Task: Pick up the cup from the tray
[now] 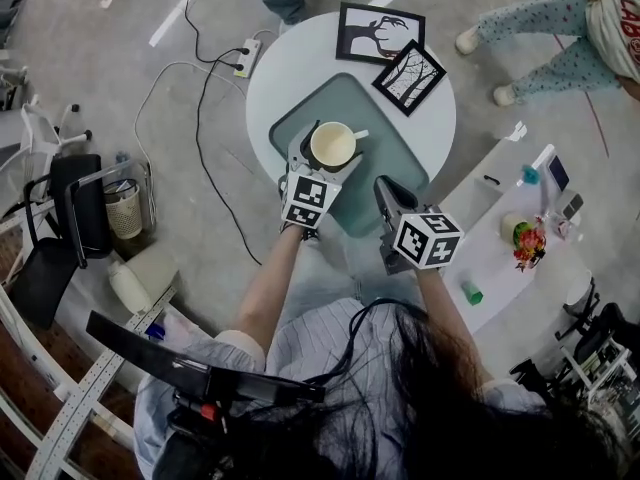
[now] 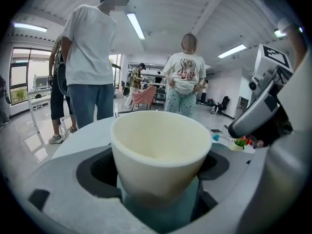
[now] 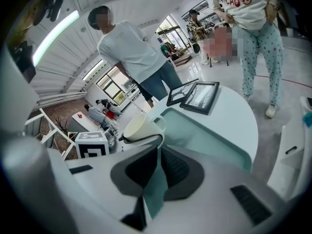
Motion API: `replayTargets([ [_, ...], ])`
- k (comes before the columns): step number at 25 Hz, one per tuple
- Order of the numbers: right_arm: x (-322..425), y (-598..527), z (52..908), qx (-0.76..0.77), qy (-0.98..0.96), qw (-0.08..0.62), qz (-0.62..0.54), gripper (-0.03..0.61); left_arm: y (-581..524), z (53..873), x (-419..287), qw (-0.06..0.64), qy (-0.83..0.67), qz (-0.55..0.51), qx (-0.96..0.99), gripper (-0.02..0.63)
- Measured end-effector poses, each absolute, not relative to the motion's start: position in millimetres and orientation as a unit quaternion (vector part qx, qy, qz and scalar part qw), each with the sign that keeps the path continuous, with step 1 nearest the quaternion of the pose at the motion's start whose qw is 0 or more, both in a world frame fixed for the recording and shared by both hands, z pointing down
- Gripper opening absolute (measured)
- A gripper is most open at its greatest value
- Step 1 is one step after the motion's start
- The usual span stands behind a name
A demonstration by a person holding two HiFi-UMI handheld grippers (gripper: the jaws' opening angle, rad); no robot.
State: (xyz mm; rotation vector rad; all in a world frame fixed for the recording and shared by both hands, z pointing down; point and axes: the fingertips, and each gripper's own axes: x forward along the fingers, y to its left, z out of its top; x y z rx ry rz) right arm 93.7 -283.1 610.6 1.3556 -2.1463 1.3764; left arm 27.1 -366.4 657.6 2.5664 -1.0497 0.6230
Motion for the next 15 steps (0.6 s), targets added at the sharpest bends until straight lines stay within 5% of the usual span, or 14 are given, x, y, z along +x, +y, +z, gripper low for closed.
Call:
replayTargets([
  [15,64.6,-268.0,579.8,0.461,-0.770,0.127,0.423,0.041,-344.7,543.6,-29.4,0.118,-0.393,0.164,0.897,0.462],
])
